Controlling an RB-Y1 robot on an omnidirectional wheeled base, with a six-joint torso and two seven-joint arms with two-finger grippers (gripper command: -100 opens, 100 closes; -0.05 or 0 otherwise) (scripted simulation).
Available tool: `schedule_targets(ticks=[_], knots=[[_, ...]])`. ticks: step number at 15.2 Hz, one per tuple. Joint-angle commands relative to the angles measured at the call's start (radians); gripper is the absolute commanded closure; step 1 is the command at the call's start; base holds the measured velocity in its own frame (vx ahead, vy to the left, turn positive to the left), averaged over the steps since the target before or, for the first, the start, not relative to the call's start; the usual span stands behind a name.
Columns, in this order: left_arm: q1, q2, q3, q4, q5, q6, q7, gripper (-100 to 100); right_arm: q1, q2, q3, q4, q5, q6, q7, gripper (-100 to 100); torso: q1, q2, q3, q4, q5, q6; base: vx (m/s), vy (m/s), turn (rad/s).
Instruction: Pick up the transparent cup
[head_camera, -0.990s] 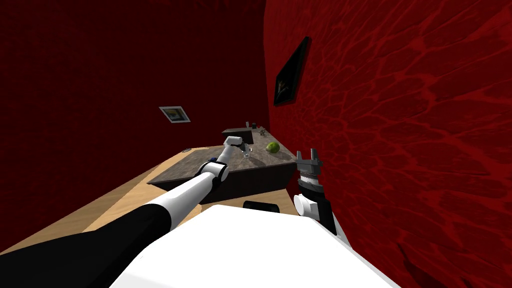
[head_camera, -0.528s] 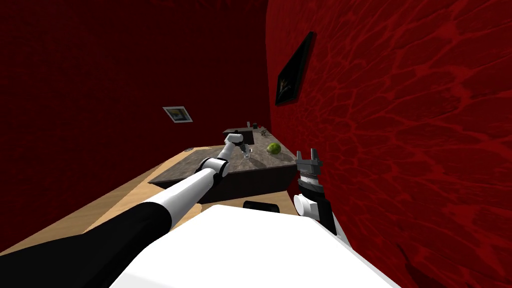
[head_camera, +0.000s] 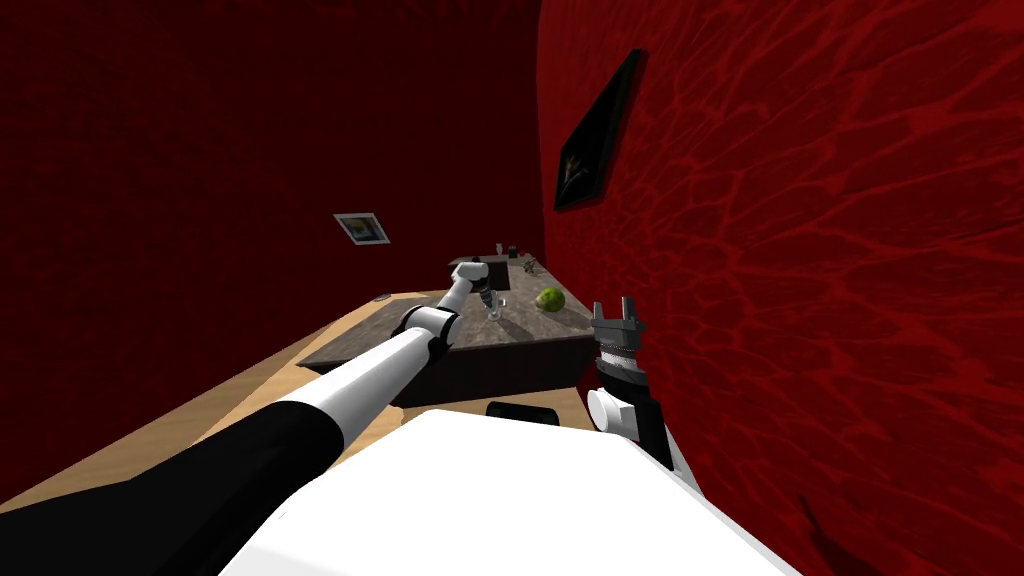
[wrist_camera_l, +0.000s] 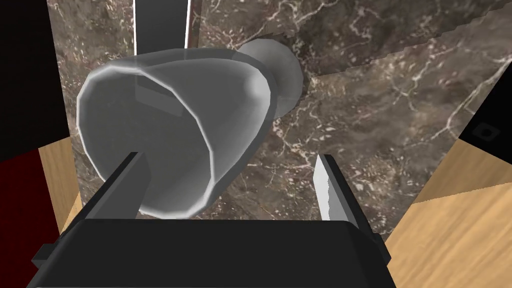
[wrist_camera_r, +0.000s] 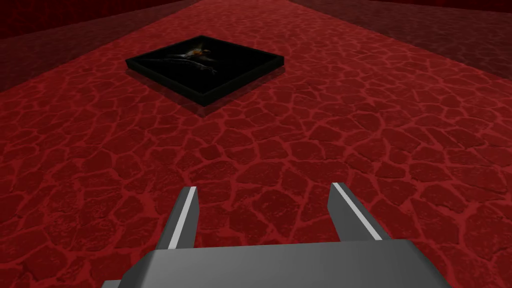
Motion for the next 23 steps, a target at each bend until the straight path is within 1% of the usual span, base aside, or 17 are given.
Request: schedule_targets(ticks=[1,2,3,4,5,6,7,9,11,13,16,17,18,19,21,22,23], knots=[[-0.024,-0.001,-0.001,0.033,0.005,0.05,0.005,-100,0.0,0.0,0.0,0.0,0.0,0.0,0.0,0,0.0,0.0,0.0,0.0,0.0,0.0,0.072,-0.022,0.076],[-0.024,-0.001,-0.001,0.033,0.005,0.051,0.005,-100,0.0,0.0,0.0,0.0,0.0,0.0,0.0,0,0.0,0.0,0.0,0.0,0.0,0.0,0.06,-0.017,0.023],[-0.058,-0.002,-0.002,0.075,0.011,0.085,0.009,-100,0.0,0.0,0.0,0.0,0.0,0.0,0.0,0,0.0,0.0,0.0,0.0,0.0,0.0,0.067,-0.016,0.051],[-0.058,-0.002,-0.002,0.075,0.011,0.098,0.009,-100,0.0,0.0,0.0,0.0,0.0,0.0,0.0,0,0.0,0.0,0.0,0.0,0.0,0.0,0.072,-0.017,0.065],[-0.089,-0.003,-0.003,0.106,0.017,0.124,0.014,-100,0.0,0.0,0.0,0.0,0.0,0.0,0.0,0,0.0,-0.001,0.0,0.0,0.0,0.0,0.084,-0.019,0.082],[-0.089,-0.003,-0.003,0.114,0.017,0.141,0.014,-100,0.0,0.0,0.0,0.0,0.0,0.0,0.0,0,0.0,-0.001,-0.001,0.0,0.0,0.0,0.089,-0.025,0.07],[-0.116,-0.004,-0.005,0.139,0.023,0.165,0.017,-100,0.0,0.0,0.0,0.0,0.0,0.0,0.0,0,0.0,-0.002,-0.001,0.0,0.0,0.0,0.09,-0.039,0.072],[-0.116,-0.004,-0.005,0.149,0.023,0.179,0.017,-100,0.0,0.0,0.0,0.0,0.0,0.0,0.0,0,-0.001,-0.002,-0.001,-0.001,0.0,0.0,0.073,-0.031,0.042],[-0.16,-0.005,-0.007,0.205,0.032,0.236,0.023,-100,0.0,0.0,0.0,0.0,0.0,0.0,0.0,0,0.0,-0.001,-0.001,0.0,0.0,0.0,0.081,-0.019,0.072],[-0.16,-0.005,-0.007,0.205,0.032,0.241,0.023,-100,0.0,0.0,0.0,0.0,0.0,0.0,0.0,0,0.0,-0.002,-0.001,-0.001,0.0,0.0,0.083,-0.023,0.042],[-0.195,-0.007,-0.01,0.254,0.039,0.295,0.028,-100,0.0,0.0,0.0,0.0,0.0,0.0,0.0,0,0.001,-0.001,-0.001,0.0,0.0,0.0,0.073,-0.015,0.048],[-0.195,-0.007,-0.01,0.254,0.039,0.295,0.028,-100,0.0,0.0,0.0,0.0,0.0,0.0,0.0,0,0.001,-0.002,-0.001,-0.001,0.0,0.0,0.044,-0.029,0.074],[-0.188,-0.007,-0.009,0.241,0.038,0.289,0.028,-100,0.0,0.0,0.0,0.0,0.0,0.0,0.0,0,0.0,0.0,0.0,0.0,0.0,0.0,0.007,-0.017,0.046],[-0.17,-0.013,-0.009,0.254,0.033,0.258,0.021,-100,0.0,0.0,0.0,0.0,0.0,0.0,0.0,0,0.001,0.002,0.001,0.0,0.0,0.0,-0.005,-0.01,0.014],[-0.156,-0.017,-0.009,0.258,0.03,0.237,0.016,-100,0.0,0.0,0.0,0.0,0.0,0.0,0.0,0,0.001,0.004,0.002,0.0,0.001,0.0,-0.018,-0.014,0.006],[-0.161,-0.016,-0.009,0.247,0.032,0.258,0.022,-100,0.0,0.0,0.0,0.0,0.0,0.0,0.0,0,0.001,0.005,0.003,0.001,0.001,0.0,-0.012,-0.008,0.002],[-0.16,-0.016,-0.009,0.249,0.032,0.252,0.021,100,0.0,0.0,0.0,0.0,0.0,0.0,0.0,0,0.002,0.005,0.003,0.001,0.0,0.0,0.0,0.0,0.0]])
